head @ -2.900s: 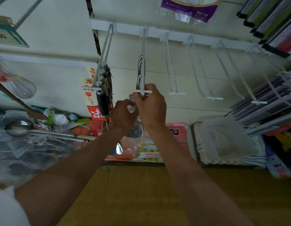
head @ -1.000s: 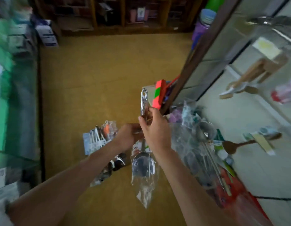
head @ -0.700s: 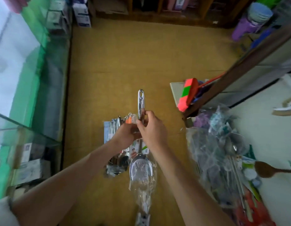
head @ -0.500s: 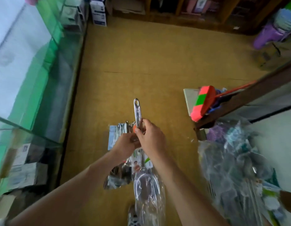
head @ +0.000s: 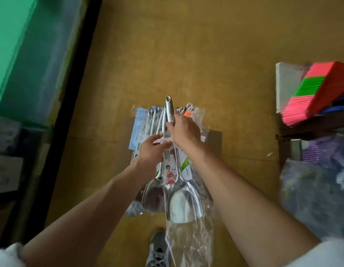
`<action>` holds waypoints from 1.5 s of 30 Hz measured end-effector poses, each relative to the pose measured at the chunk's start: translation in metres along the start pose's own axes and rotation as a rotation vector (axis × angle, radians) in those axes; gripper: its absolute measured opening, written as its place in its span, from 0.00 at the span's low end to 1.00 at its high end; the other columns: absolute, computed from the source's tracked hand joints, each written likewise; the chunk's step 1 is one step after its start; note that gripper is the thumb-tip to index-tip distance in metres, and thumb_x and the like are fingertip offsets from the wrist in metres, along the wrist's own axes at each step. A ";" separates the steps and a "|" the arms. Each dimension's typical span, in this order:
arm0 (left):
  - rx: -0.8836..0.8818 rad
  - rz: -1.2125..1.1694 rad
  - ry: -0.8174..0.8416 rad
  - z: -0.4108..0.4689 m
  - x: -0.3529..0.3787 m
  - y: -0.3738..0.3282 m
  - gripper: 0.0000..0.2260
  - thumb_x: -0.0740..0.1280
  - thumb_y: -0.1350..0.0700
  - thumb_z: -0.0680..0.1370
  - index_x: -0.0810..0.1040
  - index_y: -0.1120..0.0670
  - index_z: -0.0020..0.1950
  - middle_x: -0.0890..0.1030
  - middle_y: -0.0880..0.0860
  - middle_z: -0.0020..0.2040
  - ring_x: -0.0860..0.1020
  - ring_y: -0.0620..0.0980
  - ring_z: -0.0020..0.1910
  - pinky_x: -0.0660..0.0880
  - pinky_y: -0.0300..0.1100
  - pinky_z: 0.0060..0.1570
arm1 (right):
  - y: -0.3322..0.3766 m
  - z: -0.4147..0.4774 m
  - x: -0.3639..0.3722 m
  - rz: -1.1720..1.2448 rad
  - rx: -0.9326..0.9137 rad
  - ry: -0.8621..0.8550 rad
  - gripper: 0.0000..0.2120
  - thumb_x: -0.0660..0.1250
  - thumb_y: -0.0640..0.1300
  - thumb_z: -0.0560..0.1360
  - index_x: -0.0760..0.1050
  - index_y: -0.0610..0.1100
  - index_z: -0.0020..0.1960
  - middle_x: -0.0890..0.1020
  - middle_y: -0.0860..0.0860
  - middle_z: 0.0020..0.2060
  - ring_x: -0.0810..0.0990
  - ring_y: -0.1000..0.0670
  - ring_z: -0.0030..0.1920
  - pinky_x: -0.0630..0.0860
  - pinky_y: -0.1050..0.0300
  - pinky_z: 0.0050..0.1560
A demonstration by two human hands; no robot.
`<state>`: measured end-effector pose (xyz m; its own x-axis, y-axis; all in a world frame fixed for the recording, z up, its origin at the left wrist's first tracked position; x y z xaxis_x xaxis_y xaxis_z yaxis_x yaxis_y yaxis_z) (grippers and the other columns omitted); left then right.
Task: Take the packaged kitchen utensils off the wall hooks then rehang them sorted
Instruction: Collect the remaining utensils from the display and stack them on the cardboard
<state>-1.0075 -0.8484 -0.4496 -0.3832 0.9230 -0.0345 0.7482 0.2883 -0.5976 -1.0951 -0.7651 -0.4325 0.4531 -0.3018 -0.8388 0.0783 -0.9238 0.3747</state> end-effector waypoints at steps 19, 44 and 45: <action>0.357 0.334 -0.109 -0.002 -0.038 -0.010 0.25 0.68 0.50 0.79 0.67 0.49 0.75 0.69 0.49 0.74 0.67 0.47 0.73 0.67 0.46 0.69 | -0.015 0.012 0.030 0.090 0.042 -0.135 0.26 0.62 0.53 0.81 0.65 0.42 0.75 0.73 0.43 0.68 0.73 0.42 0.66 0.70 0.51 0.59; 1.330 1.079 0.044 -0.358 0.029 -0.205 0.32 0.52 0.34 0.80 0.55 0.49 0.80 0.54 0.54 0.80 0.52 0.53 0.79 0.49 0.56 0.77 | 0.027 -0.295 -0.300 0.093 0.153 -0.795 0.36 0.47 0.66 0.80 0.59 0.44 0.79 0.63 0.42 0.77 0.58 0.42 0.78 0.57 0.39 0.76; 1.372 1.092 0.070 -0.380 0.037 -0.207 0.32 0.52 0.34 0.80 0.56 0.50 0.80 0.54 0.54 0.80 0.52 0.54 0.79 0.49 0.56 0.77 | 0.023 -0.317 -0.314 0.093 0.168 -0.833 0.36 0.47 0.66 0.81 0.59 0.44 0.79 0.63 0.43 0.77 0.58 0.42 0.78 0.57 0.39 0.76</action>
<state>-0.9714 -0.7768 -0.0228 -0.0125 0.5484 -0.8361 -0.3478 -0.7864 -0.5105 -0.9540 -0.6171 -0.0348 -0.3547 -0.3917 -0.8490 -0.0897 -0.8895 0.4480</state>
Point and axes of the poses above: each hand's wrist, its own z-axis towards the middle knuckle, its own x-axis out of the palm, y = z × x, the point moved 1 cm from there along z, towards the middle knuckle
